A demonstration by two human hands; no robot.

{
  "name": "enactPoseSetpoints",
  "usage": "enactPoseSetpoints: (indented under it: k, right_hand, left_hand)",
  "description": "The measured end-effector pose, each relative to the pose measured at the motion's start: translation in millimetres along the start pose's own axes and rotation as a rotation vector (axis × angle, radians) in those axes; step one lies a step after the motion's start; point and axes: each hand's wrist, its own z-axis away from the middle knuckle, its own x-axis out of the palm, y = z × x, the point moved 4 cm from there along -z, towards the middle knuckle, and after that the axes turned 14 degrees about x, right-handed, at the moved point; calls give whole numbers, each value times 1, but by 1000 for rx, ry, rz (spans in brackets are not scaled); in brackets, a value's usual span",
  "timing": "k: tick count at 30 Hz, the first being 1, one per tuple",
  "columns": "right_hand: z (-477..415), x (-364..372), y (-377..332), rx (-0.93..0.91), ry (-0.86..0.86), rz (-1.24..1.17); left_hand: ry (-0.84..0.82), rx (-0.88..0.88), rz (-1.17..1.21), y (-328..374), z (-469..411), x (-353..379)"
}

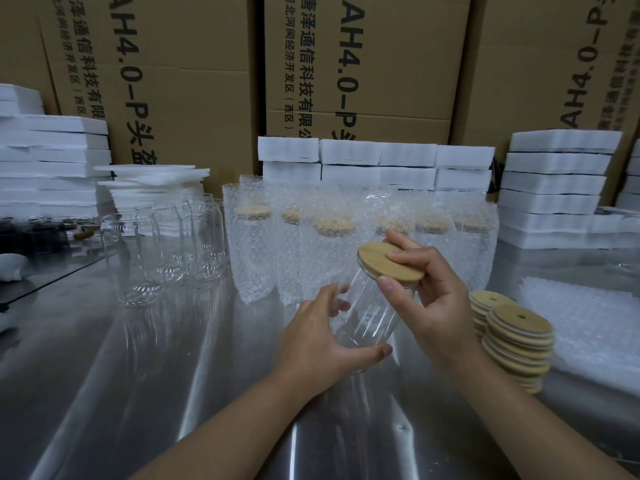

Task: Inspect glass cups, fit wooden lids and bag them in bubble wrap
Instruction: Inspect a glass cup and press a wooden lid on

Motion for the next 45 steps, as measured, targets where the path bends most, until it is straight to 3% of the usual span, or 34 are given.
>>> enactPoseSetpoints:
  k: [18,21,28,34,37,45]
  right_hand:
    - [-2,3,5,-37,0,96]
    - [1,6,8,-36,-66,177]
    - [8,26,23,217,-297,60]
    - [15,27,20,121,-339,243]
    - [17,29,17,62,-319,304]
    - [13,25,20,106,-233,187]
  left_hand:
    - [-10,-10,52,-4,0,2]
    - [15,-48,84,-5,0,2]
    - [139,-107,725,3,-7,0]
    - [181,-318,1123,1,-11,0]
    - [187,-380,1170,-3,-12,-2]
    - [155,-415,1132,-2,-11,-1]
